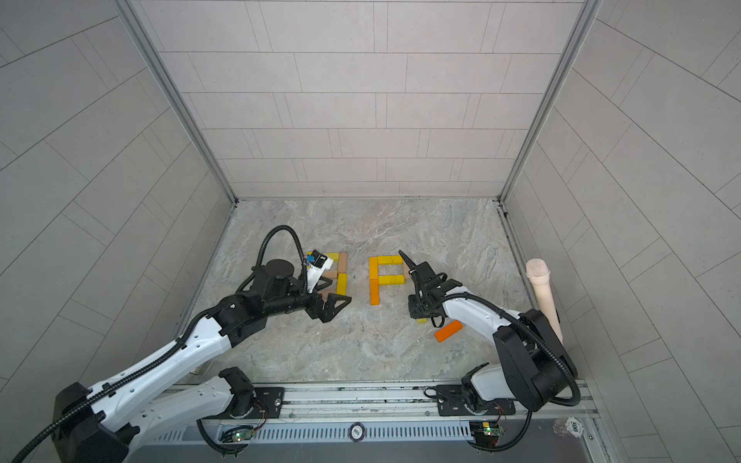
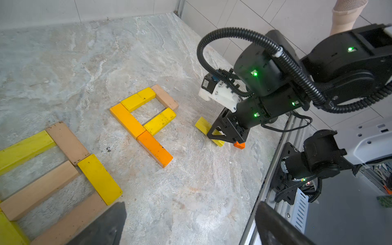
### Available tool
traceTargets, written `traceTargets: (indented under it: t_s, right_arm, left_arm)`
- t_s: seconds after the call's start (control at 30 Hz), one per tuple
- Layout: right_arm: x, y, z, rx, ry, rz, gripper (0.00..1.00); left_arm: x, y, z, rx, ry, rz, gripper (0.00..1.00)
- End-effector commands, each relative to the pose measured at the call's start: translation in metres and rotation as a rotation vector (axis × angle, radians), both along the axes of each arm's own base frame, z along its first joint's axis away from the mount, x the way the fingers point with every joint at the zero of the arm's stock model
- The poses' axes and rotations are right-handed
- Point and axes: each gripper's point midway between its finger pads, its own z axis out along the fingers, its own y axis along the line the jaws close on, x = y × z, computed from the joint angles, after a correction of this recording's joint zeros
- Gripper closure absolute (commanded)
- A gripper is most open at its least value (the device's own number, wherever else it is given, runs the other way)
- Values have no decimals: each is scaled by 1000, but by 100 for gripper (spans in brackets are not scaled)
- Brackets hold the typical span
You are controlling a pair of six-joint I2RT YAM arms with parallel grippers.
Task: Assemble the number 8 with building blocks
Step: Assemble the building block at the center of the board.
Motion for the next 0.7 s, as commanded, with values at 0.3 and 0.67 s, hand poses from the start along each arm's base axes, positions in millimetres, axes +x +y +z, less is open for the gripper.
traceTargets:
  t_s: [0.3,0.67]
  right_arm:
    - [40,4,1,-13,-37,-76,73]
    - [57,9,-7,-26,-18,-92,73]
  left_arm:
    - [7,-5,-4,13,-1,12,0]
    - [5,-4,0,4,-13,9,0]
